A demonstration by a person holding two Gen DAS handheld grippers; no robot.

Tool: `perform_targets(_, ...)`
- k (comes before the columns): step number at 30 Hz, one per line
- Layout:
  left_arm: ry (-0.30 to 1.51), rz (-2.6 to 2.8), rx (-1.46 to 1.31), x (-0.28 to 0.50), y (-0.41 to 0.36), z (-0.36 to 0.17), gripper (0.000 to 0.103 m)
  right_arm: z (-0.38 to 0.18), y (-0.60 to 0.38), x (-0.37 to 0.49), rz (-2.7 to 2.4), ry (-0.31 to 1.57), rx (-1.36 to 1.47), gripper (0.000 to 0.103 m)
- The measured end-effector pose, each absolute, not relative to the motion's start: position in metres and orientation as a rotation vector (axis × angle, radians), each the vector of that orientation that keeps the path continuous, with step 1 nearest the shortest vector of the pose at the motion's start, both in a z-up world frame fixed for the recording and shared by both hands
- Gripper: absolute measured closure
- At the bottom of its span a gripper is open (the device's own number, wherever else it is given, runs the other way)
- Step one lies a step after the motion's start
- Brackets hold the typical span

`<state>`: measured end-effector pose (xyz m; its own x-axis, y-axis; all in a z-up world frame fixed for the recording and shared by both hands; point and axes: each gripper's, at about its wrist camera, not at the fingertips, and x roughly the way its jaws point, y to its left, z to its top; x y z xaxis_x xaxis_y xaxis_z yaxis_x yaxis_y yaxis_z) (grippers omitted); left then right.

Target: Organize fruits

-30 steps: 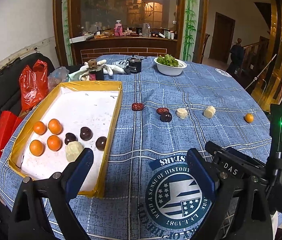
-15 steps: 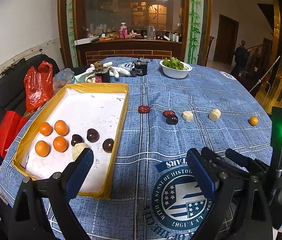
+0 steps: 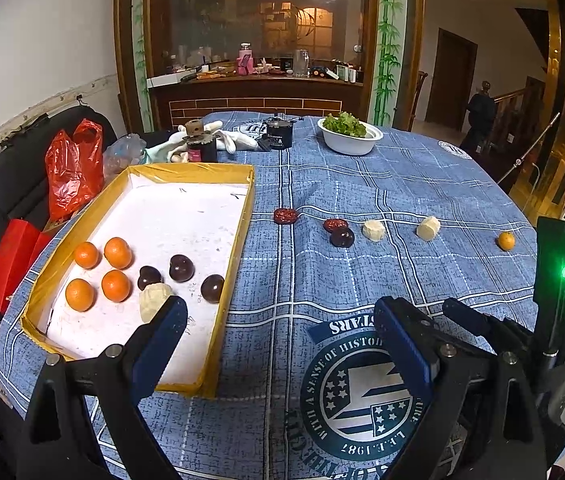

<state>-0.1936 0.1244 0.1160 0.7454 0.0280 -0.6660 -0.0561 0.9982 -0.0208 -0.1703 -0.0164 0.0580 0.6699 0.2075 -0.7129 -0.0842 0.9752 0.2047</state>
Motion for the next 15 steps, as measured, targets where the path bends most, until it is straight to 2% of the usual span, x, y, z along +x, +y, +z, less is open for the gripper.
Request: perform_targets(15, 0.730, 0.046, -0.042, -0.1922, 0.1242, 0.1140, 0.009, 0.0551, -0.0161, -0.1686, 0.166, 0.834, 0.166, 0.037)
